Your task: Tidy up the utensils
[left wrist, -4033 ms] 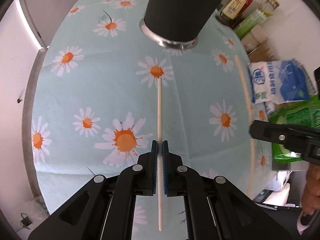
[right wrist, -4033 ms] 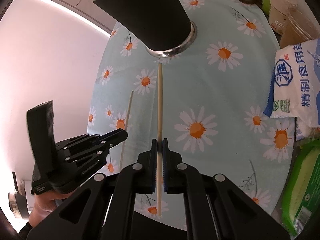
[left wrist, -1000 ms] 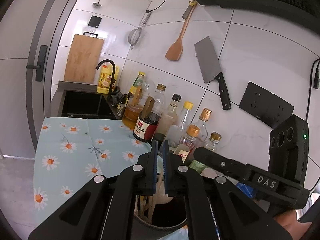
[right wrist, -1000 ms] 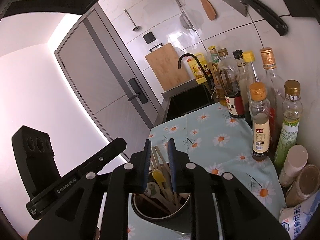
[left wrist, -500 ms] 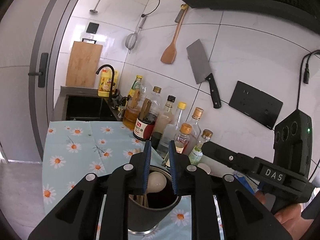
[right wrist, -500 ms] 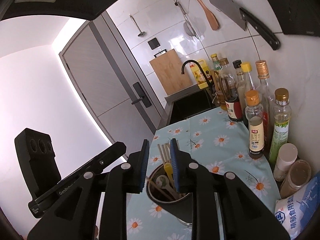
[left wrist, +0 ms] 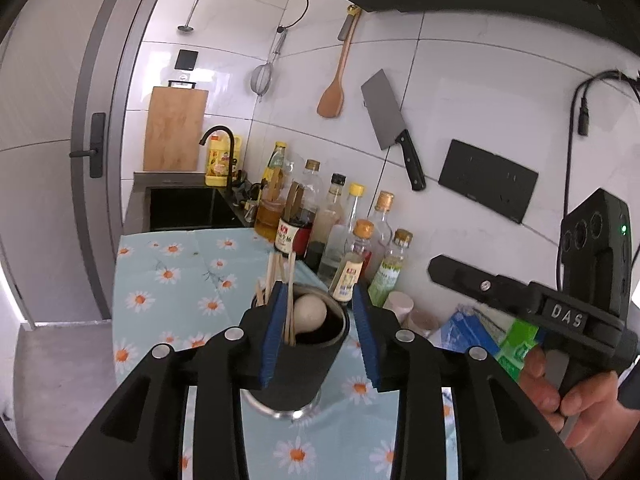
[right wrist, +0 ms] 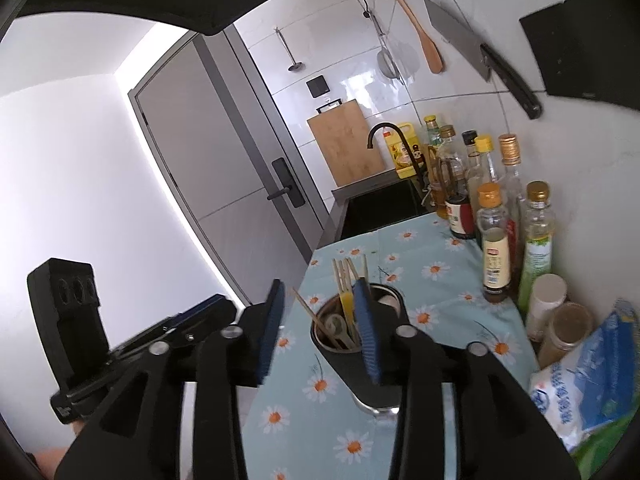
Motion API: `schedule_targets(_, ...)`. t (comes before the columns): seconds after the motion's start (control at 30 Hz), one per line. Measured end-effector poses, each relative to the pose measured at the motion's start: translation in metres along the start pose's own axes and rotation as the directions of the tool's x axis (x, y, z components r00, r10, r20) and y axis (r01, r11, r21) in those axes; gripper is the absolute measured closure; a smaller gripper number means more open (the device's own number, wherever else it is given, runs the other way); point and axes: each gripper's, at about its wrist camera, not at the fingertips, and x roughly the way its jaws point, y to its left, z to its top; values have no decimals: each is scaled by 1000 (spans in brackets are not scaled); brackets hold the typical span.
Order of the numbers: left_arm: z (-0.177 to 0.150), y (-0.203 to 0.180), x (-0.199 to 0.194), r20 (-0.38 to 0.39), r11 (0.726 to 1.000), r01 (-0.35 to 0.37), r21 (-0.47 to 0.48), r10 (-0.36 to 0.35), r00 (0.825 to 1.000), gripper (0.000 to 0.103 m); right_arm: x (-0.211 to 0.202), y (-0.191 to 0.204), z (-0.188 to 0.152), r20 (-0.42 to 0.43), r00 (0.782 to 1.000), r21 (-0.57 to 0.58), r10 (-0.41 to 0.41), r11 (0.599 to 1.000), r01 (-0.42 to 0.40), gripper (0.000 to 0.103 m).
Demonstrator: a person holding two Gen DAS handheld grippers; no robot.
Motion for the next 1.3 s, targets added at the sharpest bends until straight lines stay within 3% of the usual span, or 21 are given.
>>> schedule_targets(0.03,-2,-2,-4,-3,1000,-4,2,4,1000,70,-5,0,-2,-6,1000,-6,2,1000,-2,57)
schedule_targets(0.17,-16,-15,-26,-7,1000,-24,3,24,1000,49,-29,1,-13,-17,1000,-49,-9,999,8,46)
schedule_targets(0.33,-34,-35,-52,-14,998,-65,18,65,998,35,-65,-4,-24,-15,1000,-79,-17,997,15,5)
schedule_targets(0.4,-41,-44,-62,-20,996,-83,15,83,996,21,-78,-6,-28,-13,1000,-91,-18,996,17,5)
schedule_targets(0.5,-53,-54,-74,-24,995,-104,1,104,994,10,-96,-8,-40,-21,999,-134,-44,990,40,5)
schedule_targets(0.7,-81,-71,-87,-73,985,-166,-41,163,984,7,-122,-14,-63,-58,996,-181,-67,982,56,5)
schedule_targets(0.97,-117,-93,-93,-123,972,-227,-63,218,968,7,-141,-22,-87,-120,992,-178,-38,984,16,5)
schedule_targets(1.3,-139,-114,-100,-122,972,-231,-45,224,967,7,-152,-33,-107,-156,987,-177,-30,984,2,5)
